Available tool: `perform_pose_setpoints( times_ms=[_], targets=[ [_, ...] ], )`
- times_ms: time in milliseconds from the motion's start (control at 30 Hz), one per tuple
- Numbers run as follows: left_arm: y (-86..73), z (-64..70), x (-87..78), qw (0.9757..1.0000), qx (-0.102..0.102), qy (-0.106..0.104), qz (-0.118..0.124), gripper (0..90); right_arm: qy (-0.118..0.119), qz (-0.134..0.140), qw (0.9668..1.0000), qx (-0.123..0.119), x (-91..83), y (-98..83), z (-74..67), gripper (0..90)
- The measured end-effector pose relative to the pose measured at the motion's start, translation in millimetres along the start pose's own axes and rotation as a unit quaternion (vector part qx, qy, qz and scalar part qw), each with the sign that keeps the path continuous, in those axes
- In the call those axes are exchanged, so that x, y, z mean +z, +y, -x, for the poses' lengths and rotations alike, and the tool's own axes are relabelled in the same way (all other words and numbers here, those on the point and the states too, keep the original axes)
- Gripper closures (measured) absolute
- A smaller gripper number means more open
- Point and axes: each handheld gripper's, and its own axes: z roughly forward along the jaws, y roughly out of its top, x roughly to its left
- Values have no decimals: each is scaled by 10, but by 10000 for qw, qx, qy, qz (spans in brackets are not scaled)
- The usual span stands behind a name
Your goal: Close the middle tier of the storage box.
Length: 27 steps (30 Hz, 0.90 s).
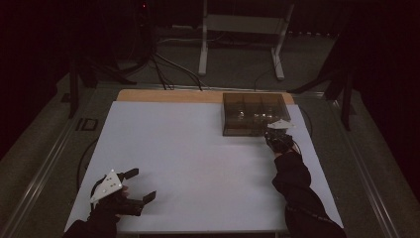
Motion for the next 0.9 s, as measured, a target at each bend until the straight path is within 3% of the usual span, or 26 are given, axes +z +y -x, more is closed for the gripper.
perform_pose_setpoints(
  times_ms=[900],
  targets=[
    [-7, 0, 2, 10000, 12, -7, -32, 11, -35, -35, 10000, -11, 66, 42, 19, 900]
  ],
)
